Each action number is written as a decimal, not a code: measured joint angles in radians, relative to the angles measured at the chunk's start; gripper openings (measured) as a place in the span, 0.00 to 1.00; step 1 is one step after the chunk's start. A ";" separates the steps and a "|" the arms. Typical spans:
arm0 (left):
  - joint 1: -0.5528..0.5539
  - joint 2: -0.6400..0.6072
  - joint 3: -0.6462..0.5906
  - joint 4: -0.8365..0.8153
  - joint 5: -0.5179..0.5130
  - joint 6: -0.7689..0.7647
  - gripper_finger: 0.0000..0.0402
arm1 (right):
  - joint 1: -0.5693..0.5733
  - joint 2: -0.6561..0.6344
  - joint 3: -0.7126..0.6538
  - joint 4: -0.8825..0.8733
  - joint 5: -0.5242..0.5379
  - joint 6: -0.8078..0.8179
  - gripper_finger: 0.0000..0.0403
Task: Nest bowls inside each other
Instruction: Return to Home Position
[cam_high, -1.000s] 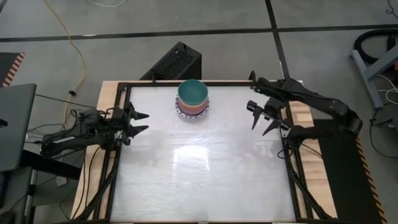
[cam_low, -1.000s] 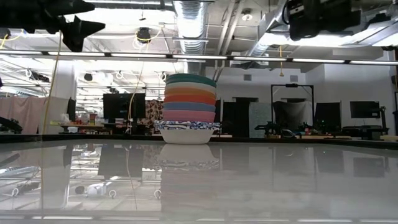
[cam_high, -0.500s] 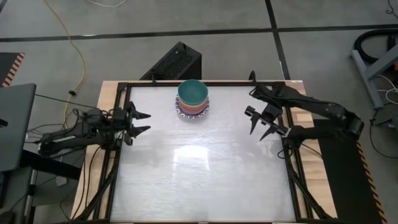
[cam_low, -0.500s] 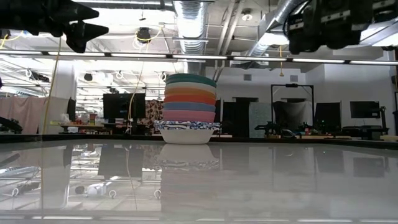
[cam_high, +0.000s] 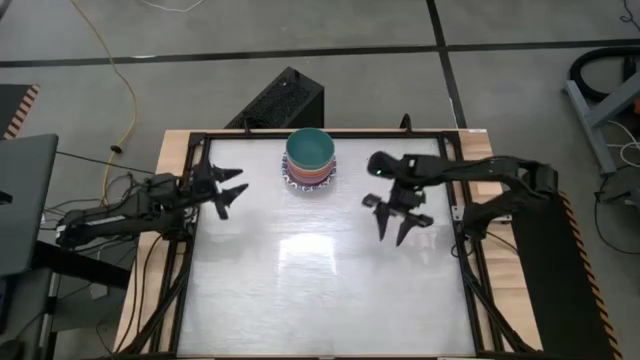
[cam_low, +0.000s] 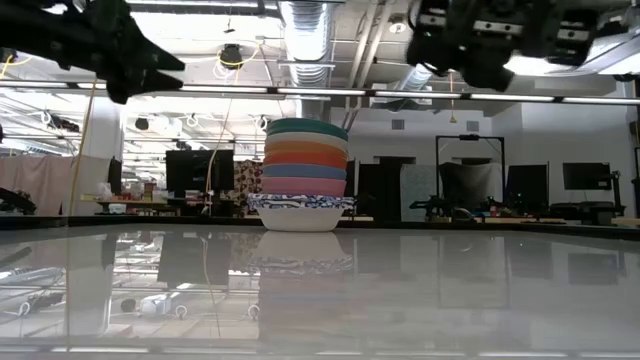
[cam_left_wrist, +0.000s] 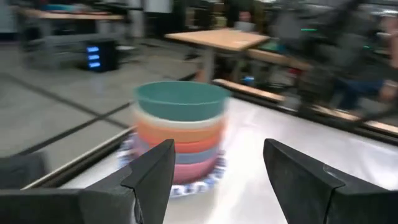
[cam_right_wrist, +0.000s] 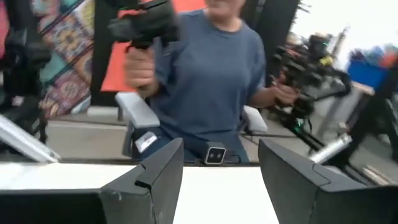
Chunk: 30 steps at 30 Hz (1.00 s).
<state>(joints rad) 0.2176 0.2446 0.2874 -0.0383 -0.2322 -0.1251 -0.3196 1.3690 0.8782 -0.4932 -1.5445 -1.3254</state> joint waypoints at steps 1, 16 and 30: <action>0.000 0.004 0.000 0.000 -0.035 -0.008 0.58 | 0.026 0.019 0.003 0.072 0.005 0.022 0.57; 0.000 0.019 0.000 -0.034 -0.083 -0.056 0.58 | 0.461 0.359 0.191 0.774 -0.032 0.404 0.57; 0.000 0.017 0.000 -0.004 0.235 -0.023 0.58 | 0.557 0.313 0.632 0.524 0.989 1.502 0.57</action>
<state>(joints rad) 0.2173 0.2619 0.2878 -0.0427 0.0028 -0.1480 0.2375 1.6818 1.5104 0.0303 -0.5554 0.1768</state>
